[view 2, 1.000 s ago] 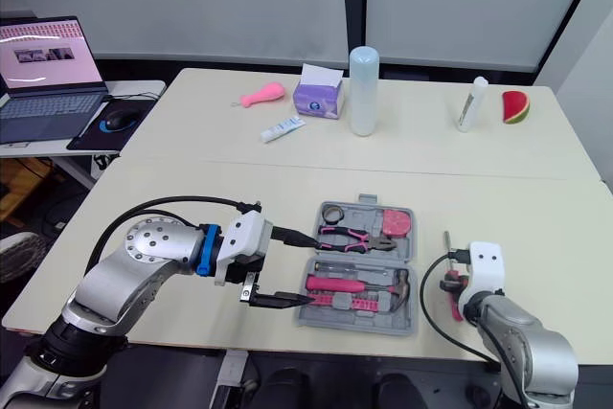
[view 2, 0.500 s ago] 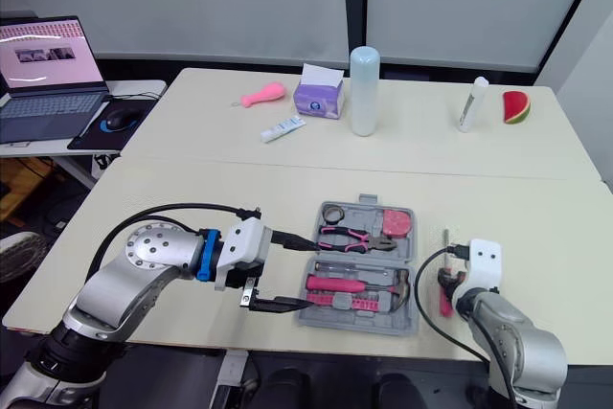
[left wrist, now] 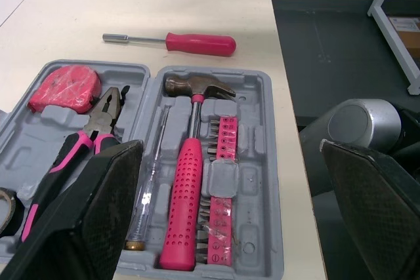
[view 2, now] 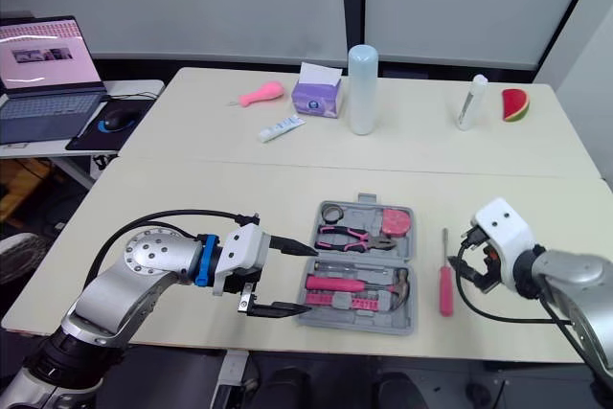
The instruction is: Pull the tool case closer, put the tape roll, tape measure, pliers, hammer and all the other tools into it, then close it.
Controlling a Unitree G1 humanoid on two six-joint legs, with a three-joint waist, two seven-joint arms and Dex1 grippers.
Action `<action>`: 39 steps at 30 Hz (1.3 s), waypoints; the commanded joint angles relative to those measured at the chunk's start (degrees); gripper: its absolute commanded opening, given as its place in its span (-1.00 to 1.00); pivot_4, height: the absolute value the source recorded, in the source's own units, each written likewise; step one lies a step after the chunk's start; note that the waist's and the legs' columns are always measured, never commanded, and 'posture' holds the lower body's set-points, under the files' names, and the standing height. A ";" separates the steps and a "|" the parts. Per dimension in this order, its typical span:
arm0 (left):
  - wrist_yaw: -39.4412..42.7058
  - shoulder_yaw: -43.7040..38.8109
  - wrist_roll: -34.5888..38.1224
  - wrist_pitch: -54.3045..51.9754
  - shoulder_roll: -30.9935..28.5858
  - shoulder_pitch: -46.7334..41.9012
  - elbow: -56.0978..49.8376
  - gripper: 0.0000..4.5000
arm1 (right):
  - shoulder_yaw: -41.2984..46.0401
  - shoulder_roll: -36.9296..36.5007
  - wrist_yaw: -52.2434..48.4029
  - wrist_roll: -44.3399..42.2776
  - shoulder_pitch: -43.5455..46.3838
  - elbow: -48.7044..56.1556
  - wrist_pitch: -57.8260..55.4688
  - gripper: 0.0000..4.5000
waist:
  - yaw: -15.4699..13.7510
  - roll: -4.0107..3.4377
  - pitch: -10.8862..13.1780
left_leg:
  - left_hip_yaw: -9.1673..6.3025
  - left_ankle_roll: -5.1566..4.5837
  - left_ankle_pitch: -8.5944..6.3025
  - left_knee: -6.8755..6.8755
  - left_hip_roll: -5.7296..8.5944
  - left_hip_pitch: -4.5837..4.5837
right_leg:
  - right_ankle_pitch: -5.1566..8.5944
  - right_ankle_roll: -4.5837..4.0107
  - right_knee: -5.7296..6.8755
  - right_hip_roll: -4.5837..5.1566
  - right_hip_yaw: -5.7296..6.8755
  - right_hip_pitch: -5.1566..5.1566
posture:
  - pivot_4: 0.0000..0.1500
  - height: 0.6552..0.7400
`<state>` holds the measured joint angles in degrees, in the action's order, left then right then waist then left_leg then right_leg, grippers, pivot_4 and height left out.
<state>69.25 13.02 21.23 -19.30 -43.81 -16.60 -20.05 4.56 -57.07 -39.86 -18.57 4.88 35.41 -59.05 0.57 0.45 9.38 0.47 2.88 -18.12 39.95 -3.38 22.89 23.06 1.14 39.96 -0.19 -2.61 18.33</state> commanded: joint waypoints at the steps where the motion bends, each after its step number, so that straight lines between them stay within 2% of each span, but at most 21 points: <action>1: -1.52 -1.23 0.35 -0.26 0.07 0.19 -3.82 1.00 | -15.24 -11.30 -17.23 14.71 4.33 -10.98 34.42 0.98 | 0.41 -0.10 0.11 | -0.05 0.00 0.00 0.03 -0.09 0.00 | 0.00 0.00 0.03 -0.13 -0.02 0.03 | 1.00 0.23; 3: -1.85 -1.11 0.41 -0.52 0.10 0.30 -4.28 1.00 | -19.72 -13.28 -21.47 19.65 7.82 -16.61 46.58 0.98 | 0.94 -0.18 0.20 | -0.07 0.00 0.00 0.04 -0.18 -0.01 | 0.00 0.00 0.02 -0.14 -0.03 0.03 | 1.00 0.23; 6: -2.37 -0.67 0.41 -1.05 0.42 0.02 -4.84 1.00 | -28.64 -12.88 -28.17 31.42 18.28 -28.32 71.38 0.98 | 1.29 -0.26 0.32 | -0.08 0.04 0.03 0.08 -0.24 -0.03 | 0.00 -0.01 0.03 -0.11 -0.02 -0.02 | 1.00 0.23; 11: -2.43 0.52 0.62 -1.69 1.07 -0.64 -5.50 1.00 | -36.62 -7.06 -33.57 39.67 28.77 -40.41 91.51 0.98 | 1.25 -0.19 0.40 | 0.01 0.23 0.14 0.21 -0.20 -0.04 | 0.00 -0.01 0.04 0.19 -0.01 -0.04 | 1.00 0.23; 16: -2.40 1.31 0.31 -1.90 1.65 -0.94 -5.80 1.00 | -39.98 -1.97 -35.83 43.44 33.99 -47.70 98.86 0.98 | 1.10 -0.18 0.41 | 0.00 0.24 0.14 0.21 -0.21 -0.02 | 0.00 -0.01 0.06 0.24 0.05 -0.05 | 1.00 0.23; 24: -3.09 1.99 0.01 -2.46 2.31 -0.97 -6.48 1.00 | -42.39 3.47 -36.16 48.64 37.79 -55.98 102.83 0.98 | 1.07 -0.19 0.41 | -0.03 0.25 0.15 0.33 -0.21 -0.03 | -0.01 -0.01 0.17 0.28 0.09 -0.09 | 1.00 0.23; 27: -3.60 1.89 0.06 -3.03 2.30 -0.73 -6.94 1.00 | -42.89 5.02 -34.62 51.57 38.82 -59.35 103.65 0.71 | 1.09 -0.18 0.41 | -0.03 0.25 0.15 0.33 -0.21 -0.03 | -0.01 -0.01 0.17 0.28 0.10 -0.09 | 1.00 0.23; 31: -4.15 2.03 0.22 -3.39 2.26 -0.46 -7.46 1.00 | -43.10 5.99 -33.02 54.49 39.49 -62.20 104.30 0.16 | 1.10 -0.17 0.40 | -0.04 0.25 0.15 0.40 -0.22 -0.04 | -0.01 -0.01 0.23 0.27 0.10 -0.10 | 1.00 0.23; 39: -4.69 2.57 0.04 -3.37 2.80 -0.39 -7.38 1.00 | -41.91 6.45 -32.19 55.49 38.79 -62.64 102.18 -0.25 | 1.26 -0.02 0.37 | -0.06 0.24 0.14 0.90 -0.23 -0.15 | -0.01 -0.01 0.80 0.27 0.06 -0.16 | 1.00 0.23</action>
<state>64.58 15.52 21.24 -23.27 -41.27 -17.06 -25.36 -37.99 -50.48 -72.52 36.50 44.37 -27.24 44.50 1.83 0.44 9.75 0.42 3.12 -17.97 40.86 -3.61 22.73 23.05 1.12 40.79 0.08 -2.57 18.17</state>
